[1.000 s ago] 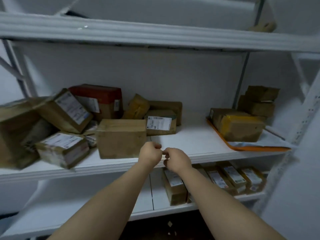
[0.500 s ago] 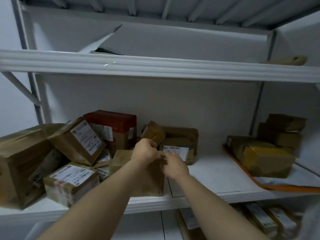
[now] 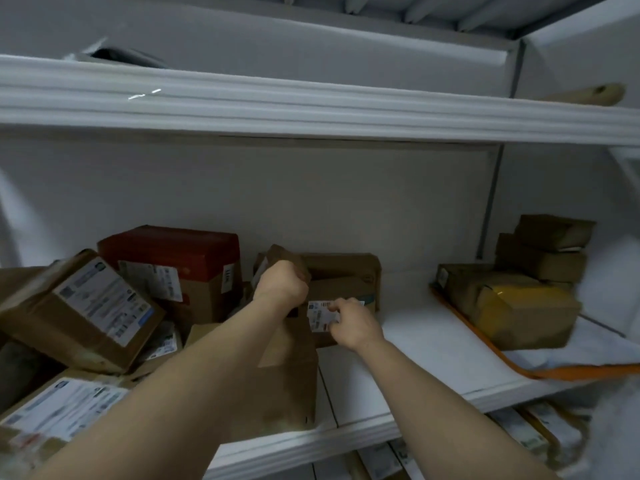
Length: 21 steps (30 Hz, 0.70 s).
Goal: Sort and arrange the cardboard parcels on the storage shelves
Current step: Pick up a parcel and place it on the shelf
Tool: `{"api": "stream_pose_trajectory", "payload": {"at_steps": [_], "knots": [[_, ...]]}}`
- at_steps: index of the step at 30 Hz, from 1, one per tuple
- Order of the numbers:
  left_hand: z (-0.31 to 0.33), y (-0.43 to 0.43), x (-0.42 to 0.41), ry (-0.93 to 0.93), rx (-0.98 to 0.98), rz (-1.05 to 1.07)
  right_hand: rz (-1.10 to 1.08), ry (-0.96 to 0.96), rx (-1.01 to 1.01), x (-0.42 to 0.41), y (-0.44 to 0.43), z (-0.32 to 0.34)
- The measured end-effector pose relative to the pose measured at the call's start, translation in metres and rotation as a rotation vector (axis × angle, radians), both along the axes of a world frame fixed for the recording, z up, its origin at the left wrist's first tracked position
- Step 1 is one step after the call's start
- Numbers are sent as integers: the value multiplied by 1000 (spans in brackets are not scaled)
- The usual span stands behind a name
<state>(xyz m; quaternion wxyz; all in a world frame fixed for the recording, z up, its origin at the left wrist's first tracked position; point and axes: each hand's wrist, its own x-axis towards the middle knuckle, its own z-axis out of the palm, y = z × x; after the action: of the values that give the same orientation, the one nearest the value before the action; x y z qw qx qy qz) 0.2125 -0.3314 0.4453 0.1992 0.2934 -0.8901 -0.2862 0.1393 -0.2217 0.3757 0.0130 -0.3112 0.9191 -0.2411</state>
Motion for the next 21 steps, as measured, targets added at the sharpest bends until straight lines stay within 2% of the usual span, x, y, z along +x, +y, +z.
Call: {"api": "stream_pose_trajectory", "payload": {"at_steps": [9,14,17,21], "knots": [[13,10,-83,-147,-137,-18,9,11,-6,-88,-5,-1],[8,23,-150,-324,-198,-59,32,11,28,-159,14,5],[2,30,-176,-388,-217,-82,-3,12,39,-199,21,6],[-7,36,-195,-473,-182,-78,62,22,79,-239,16,2]]}}
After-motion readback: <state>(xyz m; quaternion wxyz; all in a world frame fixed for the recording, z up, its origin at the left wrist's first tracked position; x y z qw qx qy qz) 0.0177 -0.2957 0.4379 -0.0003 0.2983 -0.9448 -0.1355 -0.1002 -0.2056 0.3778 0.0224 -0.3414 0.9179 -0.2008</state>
